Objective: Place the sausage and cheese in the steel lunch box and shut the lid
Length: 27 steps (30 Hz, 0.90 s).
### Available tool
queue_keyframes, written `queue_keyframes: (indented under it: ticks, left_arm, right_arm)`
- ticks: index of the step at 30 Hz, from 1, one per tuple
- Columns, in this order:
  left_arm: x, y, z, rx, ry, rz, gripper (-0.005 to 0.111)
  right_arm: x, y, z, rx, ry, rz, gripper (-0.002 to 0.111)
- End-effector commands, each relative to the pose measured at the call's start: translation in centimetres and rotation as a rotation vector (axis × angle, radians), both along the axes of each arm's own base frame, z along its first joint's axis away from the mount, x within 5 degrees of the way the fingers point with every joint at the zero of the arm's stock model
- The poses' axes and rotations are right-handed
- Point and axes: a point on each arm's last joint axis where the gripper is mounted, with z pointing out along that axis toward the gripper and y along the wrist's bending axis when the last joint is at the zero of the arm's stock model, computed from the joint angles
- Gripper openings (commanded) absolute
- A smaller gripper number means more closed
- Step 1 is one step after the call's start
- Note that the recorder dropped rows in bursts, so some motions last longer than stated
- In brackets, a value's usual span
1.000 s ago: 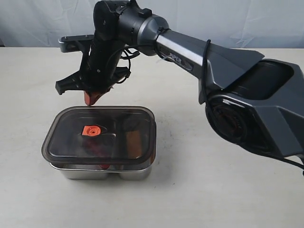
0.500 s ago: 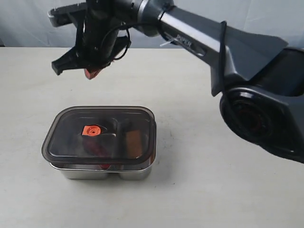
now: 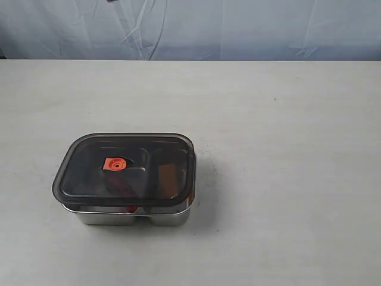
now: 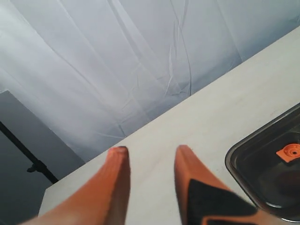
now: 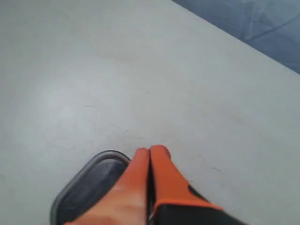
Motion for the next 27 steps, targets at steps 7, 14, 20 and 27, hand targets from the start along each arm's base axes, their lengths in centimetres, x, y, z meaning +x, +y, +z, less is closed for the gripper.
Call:
queue_keyframes:
  ticks: [7,14,20,27]
  left_arm:
    - [0.9,-0.3,2.8,-0.054,0.028,-0.005,0.022]
    - [0.7,-0.4,3.7,-0.149,-0.019,-0.016,0.022]
    - [0.8,-0.2,3.7,-0.27,0.006,0.014,0.019]
    - [1.3,0.2,3.4,-0.263,0.037,0.085,0.018]
  right_arm:
    - [-7.5,-3.2,8.4,0.219,-0.023,0.07,0.0]
    - [-14.1,-5.4,12.7,0.331,-0.058,0.149,0.0]
    - [-20.4,-8.2,14.9,0.361,-0.155,0.161,0.0]
    - [-23.8,-11.9,13.4,0.34,-0.29,0.025,0.0]
